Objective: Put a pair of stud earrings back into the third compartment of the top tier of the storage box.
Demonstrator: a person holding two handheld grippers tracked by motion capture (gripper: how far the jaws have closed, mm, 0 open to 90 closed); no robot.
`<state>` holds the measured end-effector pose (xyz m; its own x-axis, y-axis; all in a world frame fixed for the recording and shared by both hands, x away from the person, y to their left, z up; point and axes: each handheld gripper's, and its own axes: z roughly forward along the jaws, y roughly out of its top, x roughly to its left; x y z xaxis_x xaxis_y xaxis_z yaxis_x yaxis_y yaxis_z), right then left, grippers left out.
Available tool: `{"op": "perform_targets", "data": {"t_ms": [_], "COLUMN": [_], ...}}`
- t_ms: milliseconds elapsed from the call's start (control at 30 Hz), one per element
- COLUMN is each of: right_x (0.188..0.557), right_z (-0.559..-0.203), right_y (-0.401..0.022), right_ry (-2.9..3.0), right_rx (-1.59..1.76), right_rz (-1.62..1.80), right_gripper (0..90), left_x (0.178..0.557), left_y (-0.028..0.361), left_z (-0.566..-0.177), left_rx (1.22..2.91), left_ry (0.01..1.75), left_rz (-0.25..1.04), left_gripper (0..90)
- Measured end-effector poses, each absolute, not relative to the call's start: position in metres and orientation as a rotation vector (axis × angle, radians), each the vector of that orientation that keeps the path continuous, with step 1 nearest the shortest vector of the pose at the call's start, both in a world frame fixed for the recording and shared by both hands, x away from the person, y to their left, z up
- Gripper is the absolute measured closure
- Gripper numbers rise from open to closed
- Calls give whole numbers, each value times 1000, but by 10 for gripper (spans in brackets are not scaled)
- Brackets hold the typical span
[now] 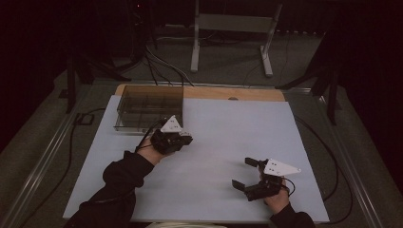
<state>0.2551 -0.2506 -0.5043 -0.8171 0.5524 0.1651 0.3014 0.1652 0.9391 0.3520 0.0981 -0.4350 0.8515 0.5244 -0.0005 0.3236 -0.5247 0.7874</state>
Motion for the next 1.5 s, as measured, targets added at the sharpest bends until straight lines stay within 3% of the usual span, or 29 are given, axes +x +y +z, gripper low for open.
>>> {"op": "perform_targets", "data": {"t_ms": [733, 1500], "right_x": [257, 258], "right_z": [-504, -505], "right_y": [-247, -247], "right_ry": [2234, 2239], "right_rx": [821, 820], "right_rz": [1713, 1708], "right_gripper": [0, 0], "left_x": [374, 405], "left_y": [139, 157], "left_z": [-397, -430], "left_rx": [2057, 1991], "left_ry": [714, 887], "left_rz": [384, 351], "left_gripper": [877, 875]}}
